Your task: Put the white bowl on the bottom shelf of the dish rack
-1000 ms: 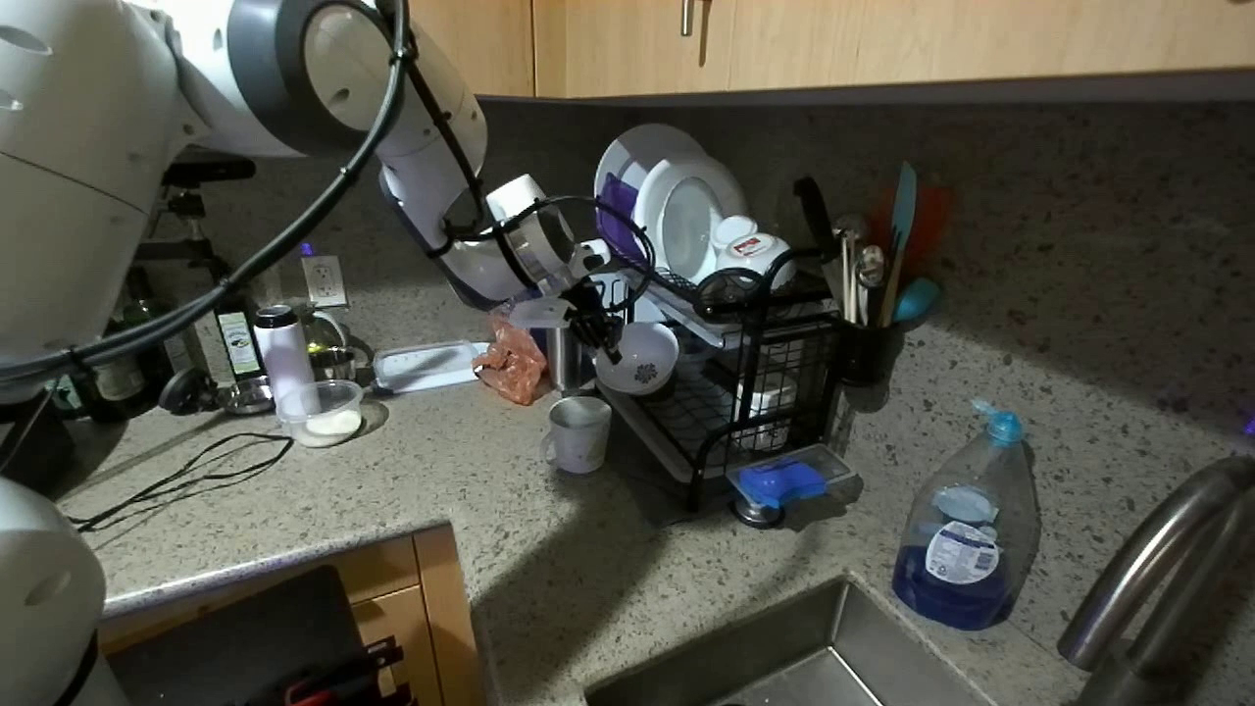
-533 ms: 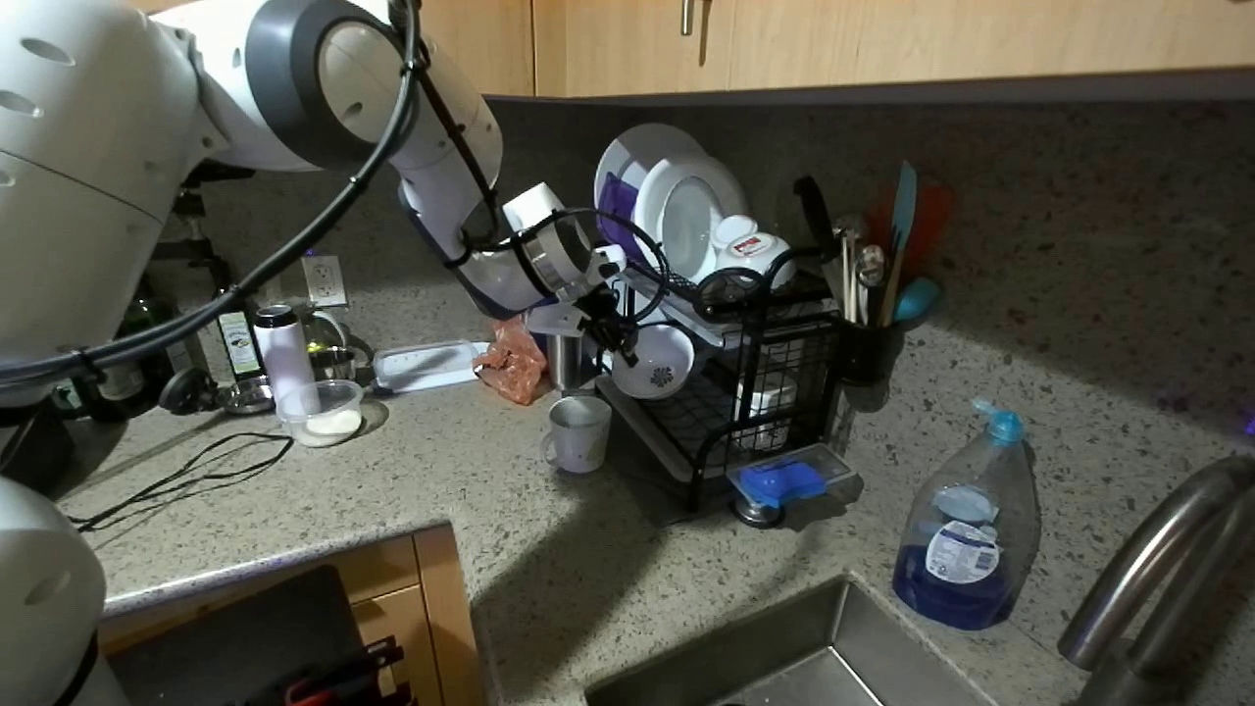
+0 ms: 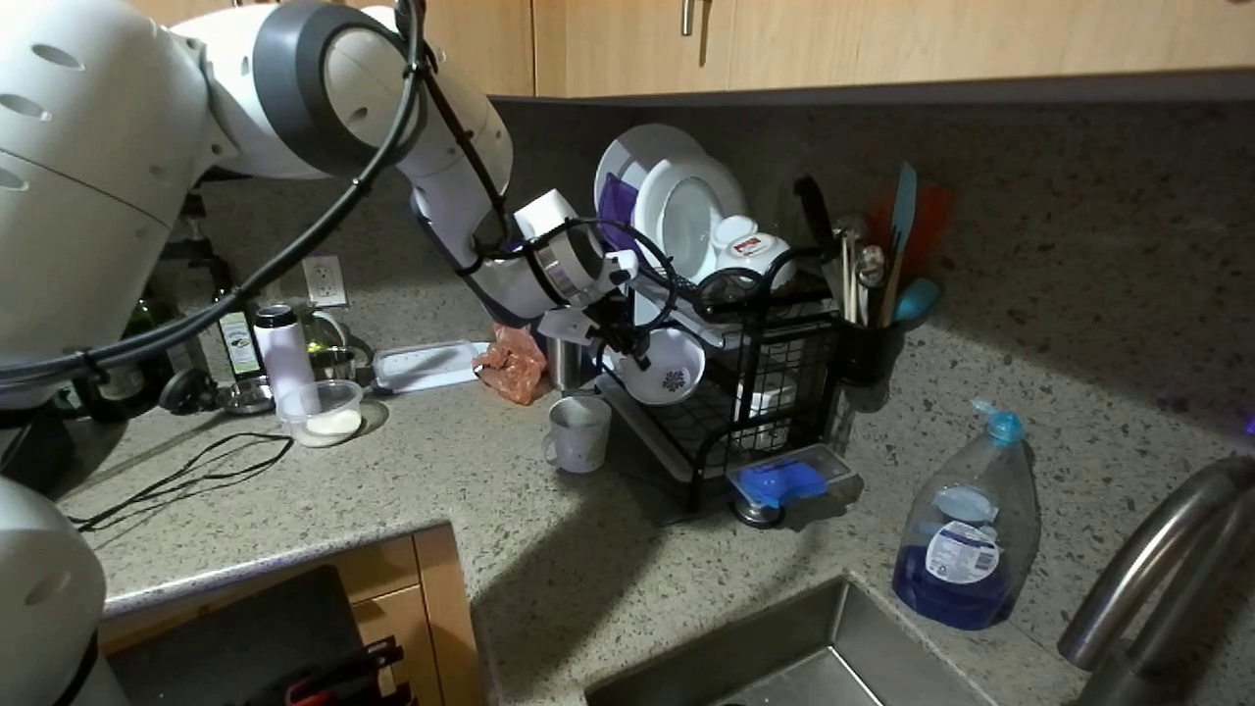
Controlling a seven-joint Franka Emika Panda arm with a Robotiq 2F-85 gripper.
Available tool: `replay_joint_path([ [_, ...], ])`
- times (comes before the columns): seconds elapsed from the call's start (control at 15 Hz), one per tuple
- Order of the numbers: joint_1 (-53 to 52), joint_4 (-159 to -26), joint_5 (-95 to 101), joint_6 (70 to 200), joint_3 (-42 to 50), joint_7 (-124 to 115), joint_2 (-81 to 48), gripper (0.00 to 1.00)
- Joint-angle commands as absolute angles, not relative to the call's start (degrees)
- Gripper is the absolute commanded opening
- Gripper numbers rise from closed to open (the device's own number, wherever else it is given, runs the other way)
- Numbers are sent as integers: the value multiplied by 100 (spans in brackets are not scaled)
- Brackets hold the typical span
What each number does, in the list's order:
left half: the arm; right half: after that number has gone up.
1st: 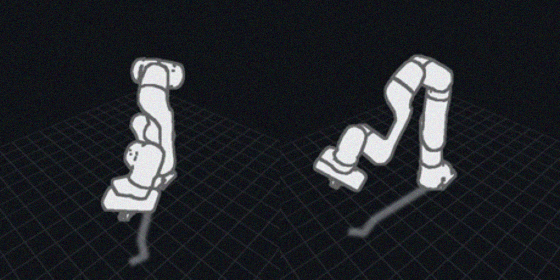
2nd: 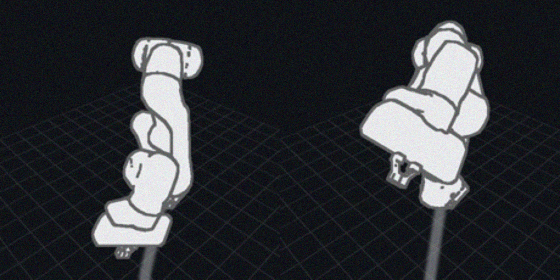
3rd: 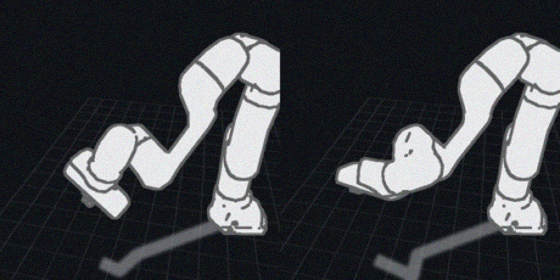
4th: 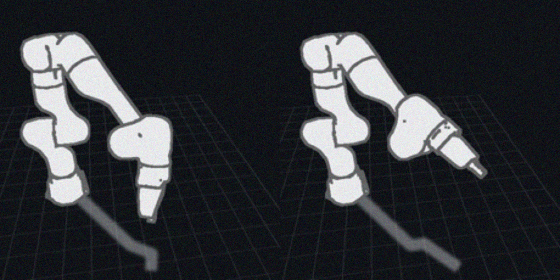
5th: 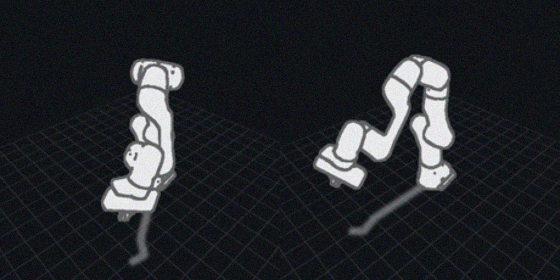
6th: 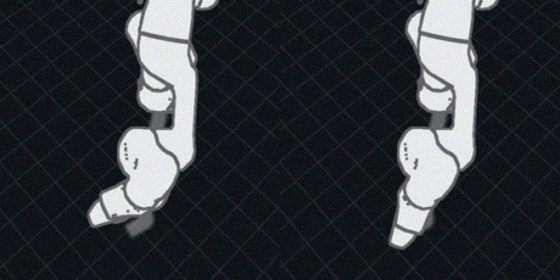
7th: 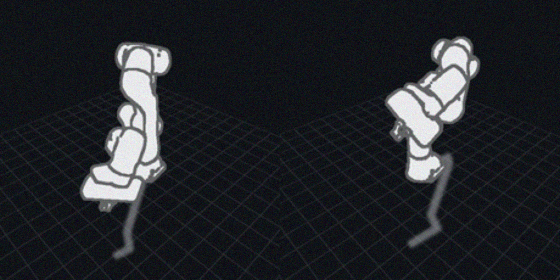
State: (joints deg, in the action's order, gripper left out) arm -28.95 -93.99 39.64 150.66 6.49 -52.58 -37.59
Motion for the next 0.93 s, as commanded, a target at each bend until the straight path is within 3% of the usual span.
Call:
replay_joint_path([
  [0.0,-2921,-9179,4060,15216,777,-5559,-3918,6],
  [0.87,-2998,-8873,4112,15163,875,-5752,-4128,6],
])
